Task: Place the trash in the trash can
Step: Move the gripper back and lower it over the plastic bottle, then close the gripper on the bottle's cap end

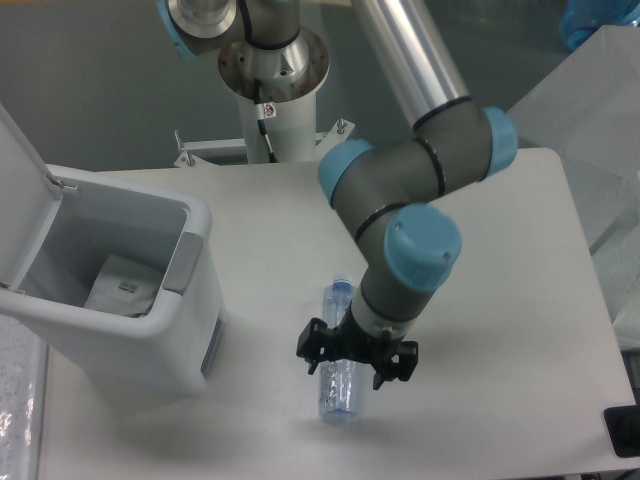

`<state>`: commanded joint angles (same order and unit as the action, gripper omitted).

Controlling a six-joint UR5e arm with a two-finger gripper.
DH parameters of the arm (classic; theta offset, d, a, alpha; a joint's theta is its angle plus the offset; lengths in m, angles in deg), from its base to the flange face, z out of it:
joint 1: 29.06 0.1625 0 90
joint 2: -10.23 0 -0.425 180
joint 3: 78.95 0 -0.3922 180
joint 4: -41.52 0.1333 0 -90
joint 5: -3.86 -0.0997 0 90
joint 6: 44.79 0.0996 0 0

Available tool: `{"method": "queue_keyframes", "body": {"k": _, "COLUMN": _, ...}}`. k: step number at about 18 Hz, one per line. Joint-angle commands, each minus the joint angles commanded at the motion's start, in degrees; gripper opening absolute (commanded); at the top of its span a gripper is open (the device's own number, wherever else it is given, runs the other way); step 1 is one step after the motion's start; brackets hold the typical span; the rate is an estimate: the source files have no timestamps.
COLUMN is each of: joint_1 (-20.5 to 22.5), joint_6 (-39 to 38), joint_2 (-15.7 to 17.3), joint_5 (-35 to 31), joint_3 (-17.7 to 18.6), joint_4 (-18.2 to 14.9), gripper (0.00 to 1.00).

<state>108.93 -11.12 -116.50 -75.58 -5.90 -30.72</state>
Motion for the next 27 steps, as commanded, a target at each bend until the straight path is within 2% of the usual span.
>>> {"method": "queue_keyframes", "body": {"k": 8, "joint_1": -1.6, "joint_6": -3.4, "joint_2": -4.9, "joint_5": -4.8, "joint_3": -4.8, "joint_4": -1.0, "gripper": 1.0}}
{"method": "queue_keyframes", "body": {"k": 27, "joint_1": -5.2, "joint_6": -7.0, "joint_2": -9.2, "joint_5": -14.6, "joint_3": -4.8, "joint_4": -0.4, "gripper": 0.99}}
